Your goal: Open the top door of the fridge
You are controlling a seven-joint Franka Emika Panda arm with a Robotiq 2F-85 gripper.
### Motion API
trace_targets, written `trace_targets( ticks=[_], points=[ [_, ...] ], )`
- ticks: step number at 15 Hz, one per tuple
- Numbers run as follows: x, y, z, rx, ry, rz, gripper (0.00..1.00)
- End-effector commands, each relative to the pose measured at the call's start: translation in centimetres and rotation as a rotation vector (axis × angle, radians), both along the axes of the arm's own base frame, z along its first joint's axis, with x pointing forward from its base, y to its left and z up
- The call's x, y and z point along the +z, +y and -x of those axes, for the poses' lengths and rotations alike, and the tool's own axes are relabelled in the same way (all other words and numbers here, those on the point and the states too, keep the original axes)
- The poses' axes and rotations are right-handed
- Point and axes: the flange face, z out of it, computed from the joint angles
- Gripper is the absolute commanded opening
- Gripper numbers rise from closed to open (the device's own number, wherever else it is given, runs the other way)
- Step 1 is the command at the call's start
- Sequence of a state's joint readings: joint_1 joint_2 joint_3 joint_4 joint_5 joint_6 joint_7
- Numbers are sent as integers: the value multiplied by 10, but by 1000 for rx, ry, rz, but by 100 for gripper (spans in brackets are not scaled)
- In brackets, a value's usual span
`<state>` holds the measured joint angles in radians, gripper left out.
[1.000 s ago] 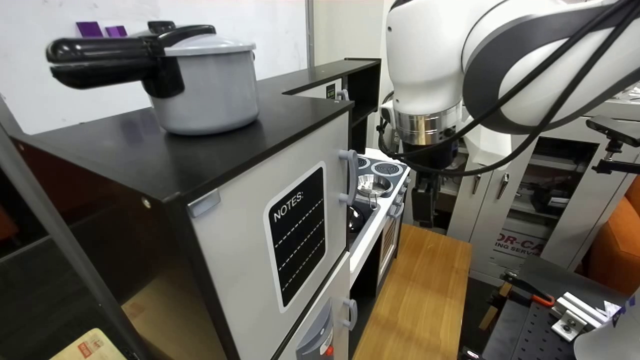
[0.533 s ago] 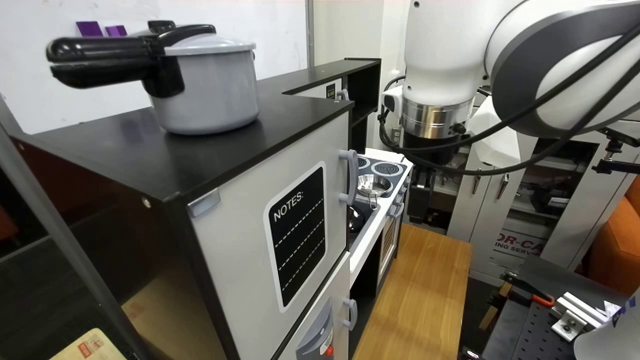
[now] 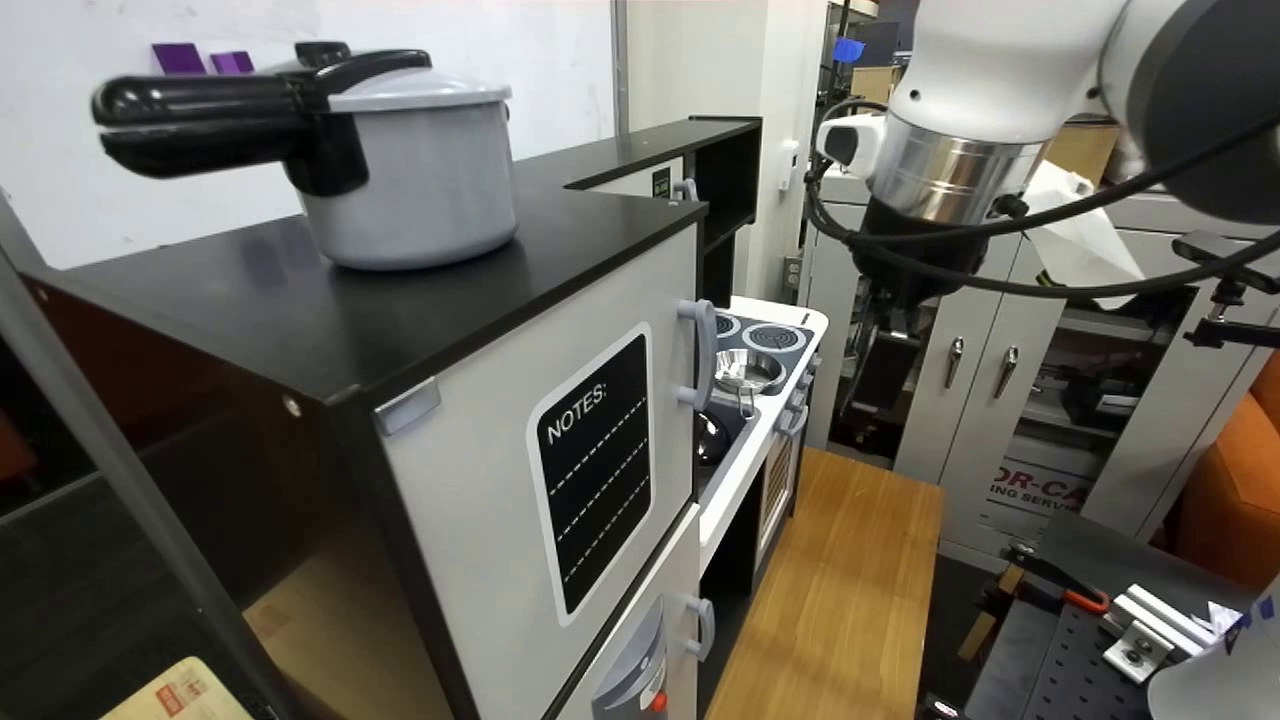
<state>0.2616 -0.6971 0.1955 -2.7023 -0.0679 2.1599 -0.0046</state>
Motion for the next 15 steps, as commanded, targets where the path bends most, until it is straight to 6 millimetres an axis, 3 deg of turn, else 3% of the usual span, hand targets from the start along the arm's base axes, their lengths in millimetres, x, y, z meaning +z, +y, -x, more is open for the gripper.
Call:
trace_targets(
  ticks=[1,9,15],
  points=[
    [8,-6,14,50,-33,-62,100],
    [11,-6,16,43,-17,-60,100],
    [14,16,12,74,-188,-97,100]
  ],
)
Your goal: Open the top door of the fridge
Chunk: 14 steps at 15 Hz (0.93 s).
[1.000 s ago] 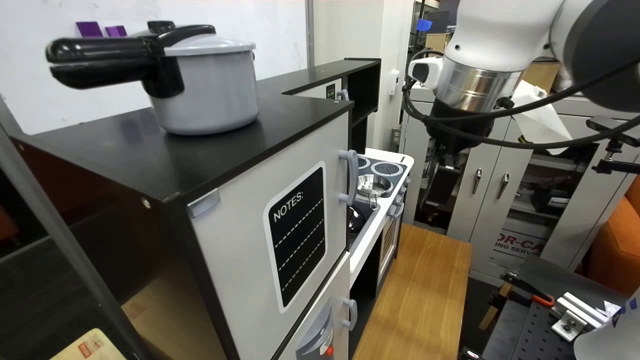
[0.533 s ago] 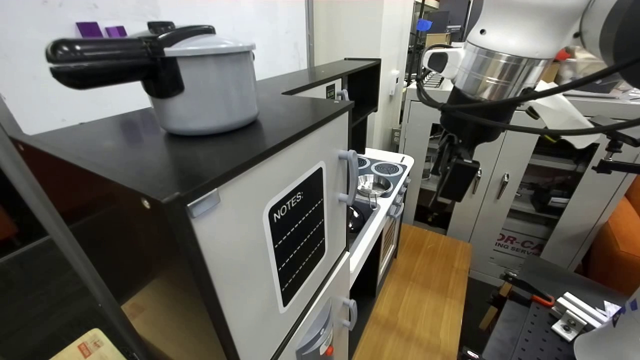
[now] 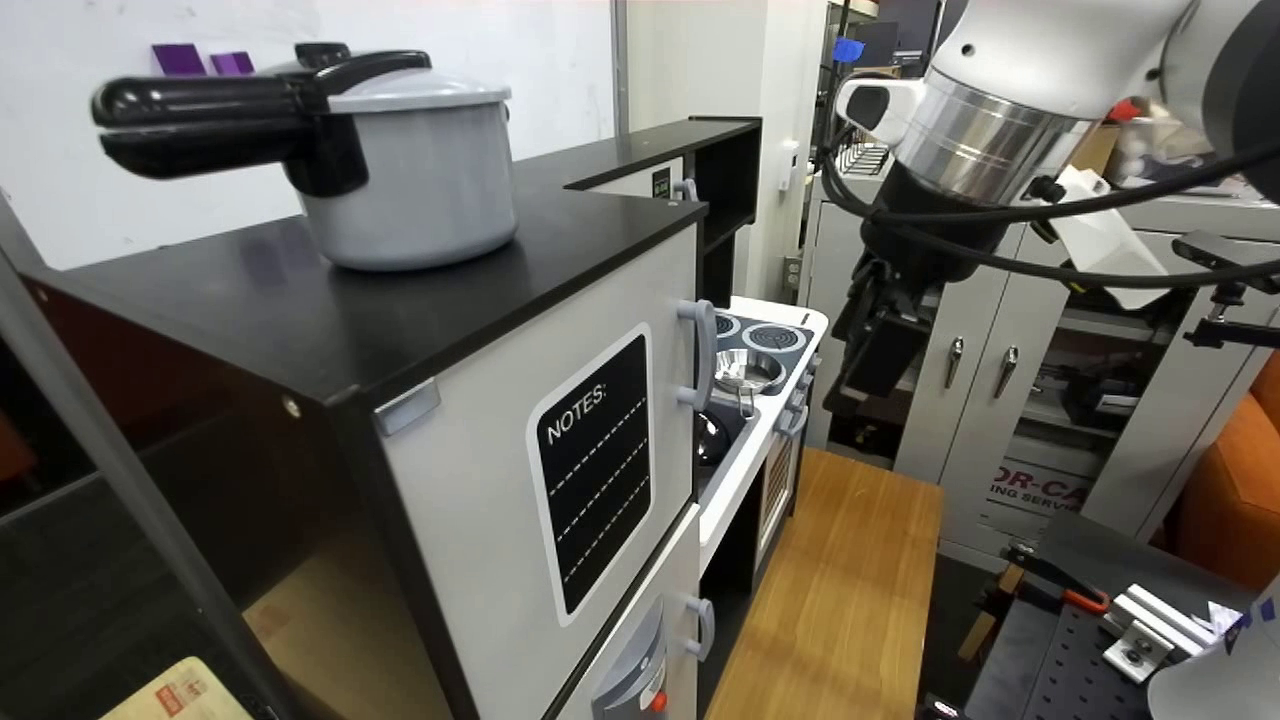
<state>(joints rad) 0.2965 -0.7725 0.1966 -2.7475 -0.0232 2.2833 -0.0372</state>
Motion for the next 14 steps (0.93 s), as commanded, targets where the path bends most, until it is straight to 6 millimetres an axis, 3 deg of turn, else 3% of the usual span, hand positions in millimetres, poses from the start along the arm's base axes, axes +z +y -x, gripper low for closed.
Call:
trace_targets(
  ticks=[1,8,14],
  points=[
    [-4,7,1,9,-72,-28,100],
    [9,16,-6,-6,-185,-75,100],
    [11,41,-3,84,-262,-86,100]
  ],
)
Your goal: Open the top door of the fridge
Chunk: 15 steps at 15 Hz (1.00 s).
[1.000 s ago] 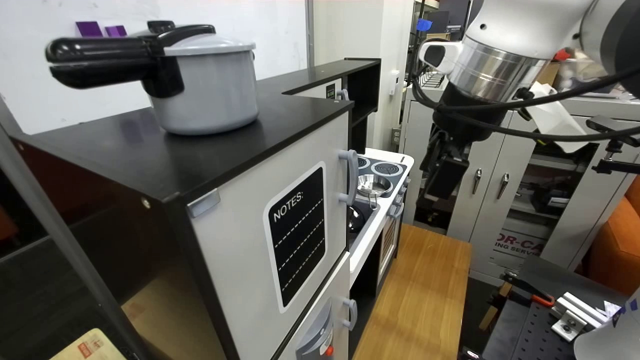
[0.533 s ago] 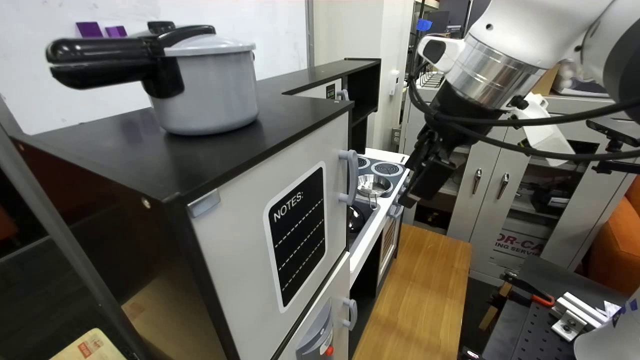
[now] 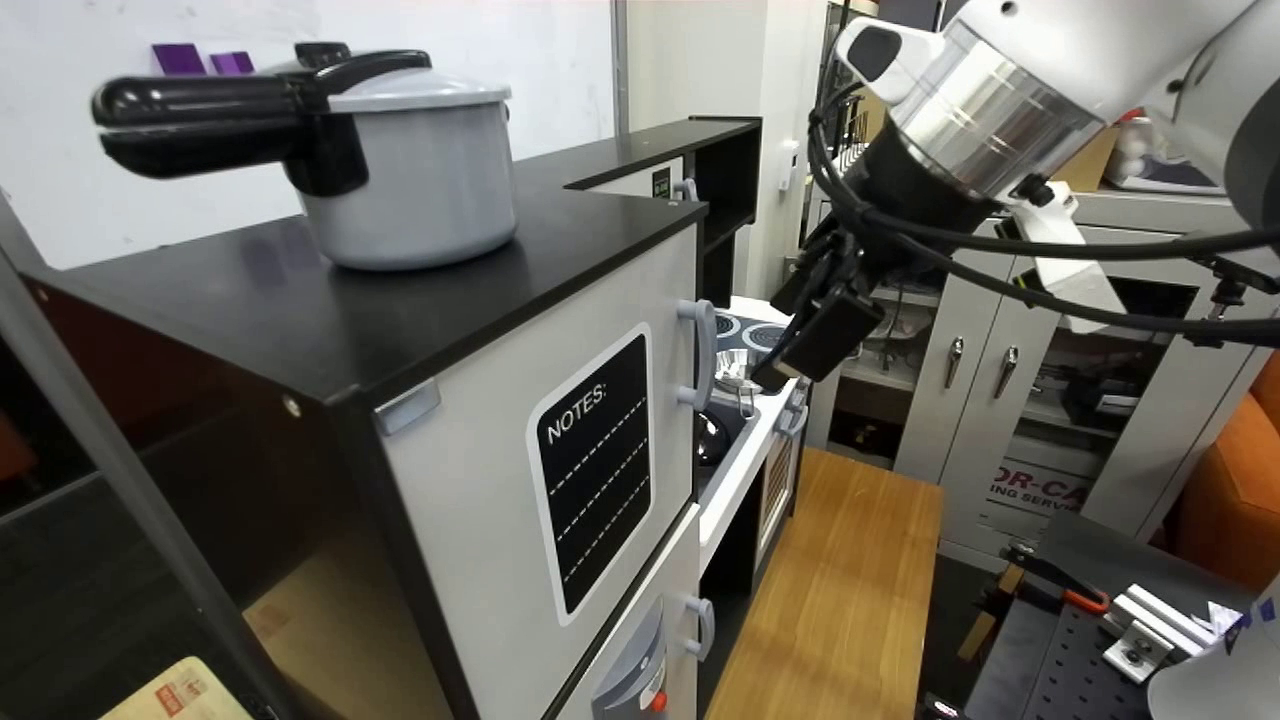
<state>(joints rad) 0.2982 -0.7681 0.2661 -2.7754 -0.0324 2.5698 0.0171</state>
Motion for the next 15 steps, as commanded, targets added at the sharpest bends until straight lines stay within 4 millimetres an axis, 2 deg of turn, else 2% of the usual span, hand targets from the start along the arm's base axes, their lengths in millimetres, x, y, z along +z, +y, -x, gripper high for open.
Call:
trace_targets(
  ticks=[1,10,15],
  points=[
    [-10,14,-4,35,-16,3,100],
    [-9,12,0,28,2,12,100],
    [-7,18,0,-5,-4,-54,100]
  ],
)
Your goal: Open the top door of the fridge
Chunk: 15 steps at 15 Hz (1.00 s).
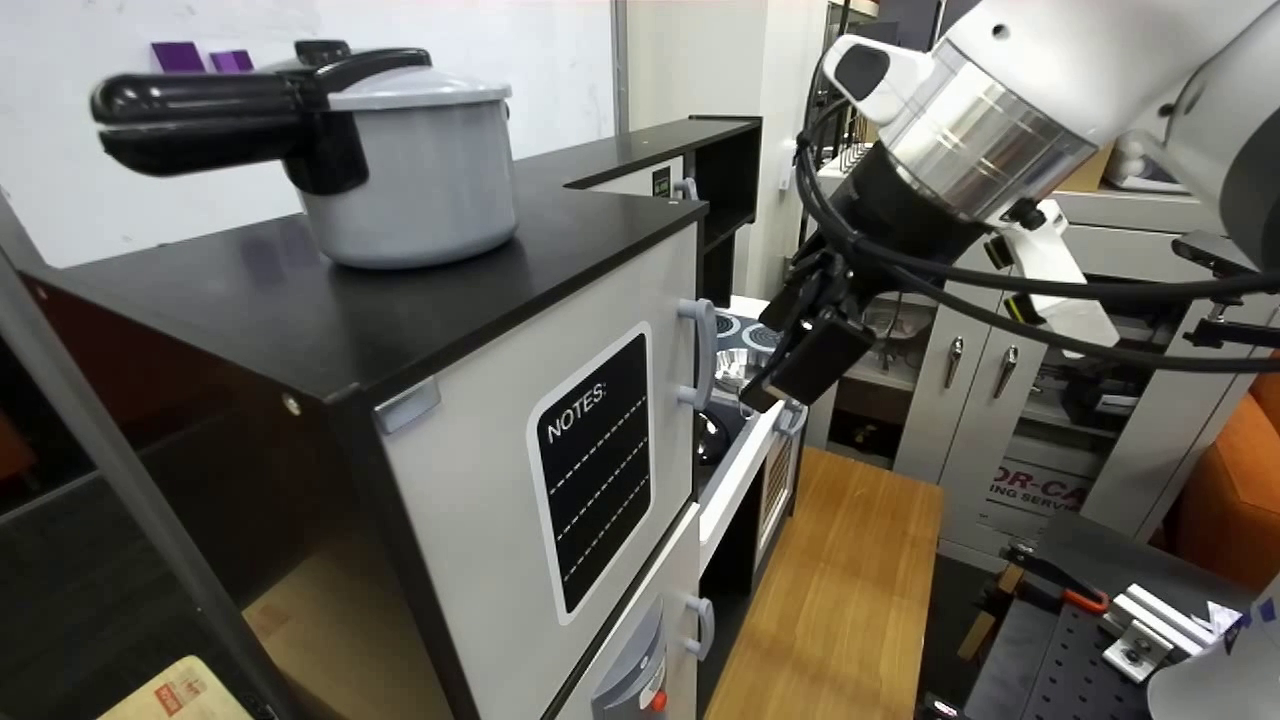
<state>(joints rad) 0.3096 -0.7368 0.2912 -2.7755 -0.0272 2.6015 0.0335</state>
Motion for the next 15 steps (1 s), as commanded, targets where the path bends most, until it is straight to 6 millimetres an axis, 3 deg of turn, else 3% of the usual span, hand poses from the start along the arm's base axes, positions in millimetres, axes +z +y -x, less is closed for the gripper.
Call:
trace_targets(
  ticks=[1,7,15],
  points=[
    [1,3,-2,-44,2,-74,100],
    [5,-6,-8,-142,22,-178,100],
    [11,-2,-11,-96,-54,-163,100]
  ],
)
